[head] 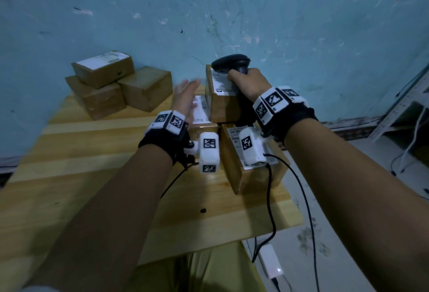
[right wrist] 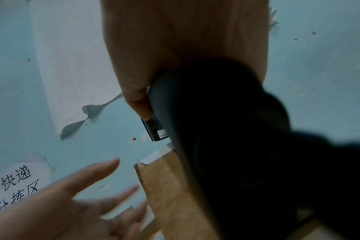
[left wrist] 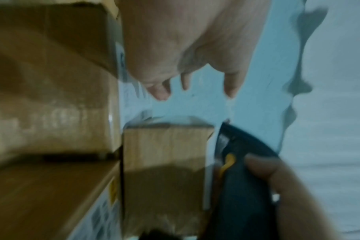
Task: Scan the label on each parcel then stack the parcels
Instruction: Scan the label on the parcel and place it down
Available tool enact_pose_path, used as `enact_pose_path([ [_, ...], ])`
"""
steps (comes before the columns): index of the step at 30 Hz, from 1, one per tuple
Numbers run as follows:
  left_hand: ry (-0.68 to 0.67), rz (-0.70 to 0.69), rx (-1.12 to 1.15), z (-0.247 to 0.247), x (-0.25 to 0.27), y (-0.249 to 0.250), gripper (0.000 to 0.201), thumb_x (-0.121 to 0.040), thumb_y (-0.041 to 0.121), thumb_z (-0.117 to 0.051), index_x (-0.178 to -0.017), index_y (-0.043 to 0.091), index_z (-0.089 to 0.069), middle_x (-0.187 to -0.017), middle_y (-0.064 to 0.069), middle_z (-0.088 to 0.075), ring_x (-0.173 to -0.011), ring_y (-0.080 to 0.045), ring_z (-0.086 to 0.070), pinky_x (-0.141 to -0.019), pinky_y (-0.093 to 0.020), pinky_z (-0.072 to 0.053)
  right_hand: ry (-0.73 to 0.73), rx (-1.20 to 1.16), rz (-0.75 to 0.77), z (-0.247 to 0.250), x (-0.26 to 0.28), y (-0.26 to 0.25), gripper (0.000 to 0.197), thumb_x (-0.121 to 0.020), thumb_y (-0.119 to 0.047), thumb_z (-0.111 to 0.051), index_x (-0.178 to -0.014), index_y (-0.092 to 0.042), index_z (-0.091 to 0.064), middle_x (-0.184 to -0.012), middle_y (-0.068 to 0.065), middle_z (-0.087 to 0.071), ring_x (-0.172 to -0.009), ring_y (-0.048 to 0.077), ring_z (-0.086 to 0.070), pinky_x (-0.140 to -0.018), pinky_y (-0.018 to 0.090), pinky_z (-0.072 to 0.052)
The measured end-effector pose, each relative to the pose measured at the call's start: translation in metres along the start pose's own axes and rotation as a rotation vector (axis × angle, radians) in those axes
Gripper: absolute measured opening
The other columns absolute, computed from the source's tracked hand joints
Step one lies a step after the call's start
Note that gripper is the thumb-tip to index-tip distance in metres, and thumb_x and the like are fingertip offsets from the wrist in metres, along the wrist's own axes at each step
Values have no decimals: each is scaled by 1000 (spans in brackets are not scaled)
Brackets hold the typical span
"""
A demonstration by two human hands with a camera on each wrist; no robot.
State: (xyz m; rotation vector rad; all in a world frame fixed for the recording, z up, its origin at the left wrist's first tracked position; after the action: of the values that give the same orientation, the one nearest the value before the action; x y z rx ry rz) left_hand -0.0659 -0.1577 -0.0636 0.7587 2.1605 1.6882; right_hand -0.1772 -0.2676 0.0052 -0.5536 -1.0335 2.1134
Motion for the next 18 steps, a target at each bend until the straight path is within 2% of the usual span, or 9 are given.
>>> enact_pose_path([
  [1, 11, -103, -87, 12, -4, 5, 69, -82, 14, -64, -143, 18, -32, -151, -12, -32, -136, -34, -36, -99, -37, -43, -1, 16, 3, 0, 0, 1, 23, -85, -34, -54, -88, -12, -55, -91, 10, -56, -85, 23, -51, -67, 27, -35],
  [2, -45, -180, -240, 18, -7, 6, 74, -80, 3, -64, -143, 23, -31, -152, -10, -29, -137, -32, -34, -106, -43, -39, 0, 26, 12, 1, 0, 1, 23, -85, -34, -53, -89, -12, -56, -92, 10, -56, -86, 23, -52, -69, 27, -35],
  [4, -202, -206, -757, 19, -2, -4, 77, -79, 5, -70, -144, 24, -33, -155, -7, -22, -142, -28, -24, -116, -42, -24, 0, 36, 27, 2, 0, 2, 23, -86, -34, -53, -90, -12, -56, -93, 10, -56, -88, 22, -52, -72, 27, -35],
  [5, -236, -184, -956, 22, -1, -15, 75, -78, 11, -73, -143, 22, -36, -156, -6, -20, -144, -26, -19, -118, -35, -17, -2, 44, 34, 2, -1, 2, 22, -86, -34, -53, -89, -12, -55, -93, 10, -56, -88, 21, -52, -72, 26, -35],
  [6, -246, -158, -1028, 26, -1, -24, 72, -77, 15, -75, -141, 19, -42, -156, -4, -19, -145, -24, -14, -116, -26, -12, -5, 54, 40, 3, -2, 1, 22, -86, -34, -53, -89, -12, -55, -92, 10, -55, -87, 21, -51, -71, 27, -34],
  [8, -248, -152, -956, 29, 0, -33, 67, -75, 14, -76, -136, 16, -49, -157, -1, -19, -146, -18, -7, -111, -18, -5, -14, 69, 45, 3, -2, 1, 22, -86, -33, -52, -89, -12, -56, -92, 10, -55, -86, 22, -51, -71, 27, -34],
  [11, -262, -168, -945, 28, -3, -30, 64, -75, 10, -76, -134, 15, -52, -157, 0, -19, -147, -16, -3, -109, -15, -5, -17, 88, 52, 3, -2, 1, 30, -87, -32, -52, -104, -9, -61, -95, 10, -56, -89, 22, -51, -72, 26, -34],
  [14, -300, -180, -1022, 25, -6, -24, 64, -76, 11, -75, -134, 15, -51, -157, 0, -20, -147, -17, 0, -116, -27, -2, -11, 116, 64, 3, -1, 0, 37, -87, -31, -51, -114, -7, -60, -97, 9, -54, -90, 21, -49, -73, 25, -33],
  [18, -296, -180, -1015, 26, -5, -25, 64, -77, 13, -74, -136, 16, -49, -158, 1, -18, -147, -17, 1, -116, -29, -2, -2, 104, 59, 6, -2, 1, 38, -87, -32, -52, -114, -7, -60, -97, 9, -54, -92, 23, -51, -74, 26, -34],
])
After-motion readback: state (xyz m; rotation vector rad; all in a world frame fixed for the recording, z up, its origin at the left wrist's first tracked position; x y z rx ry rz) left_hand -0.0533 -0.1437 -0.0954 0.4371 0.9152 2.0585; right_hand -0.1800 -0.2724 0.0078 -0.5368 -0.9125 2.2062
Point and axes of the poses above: each hand's wrist, its own x-axis away from the middle knuckle, its own z-axis out of the back of the hand, y = z × x, the point moved 6 cm from there along -x, towards the middle knuckle
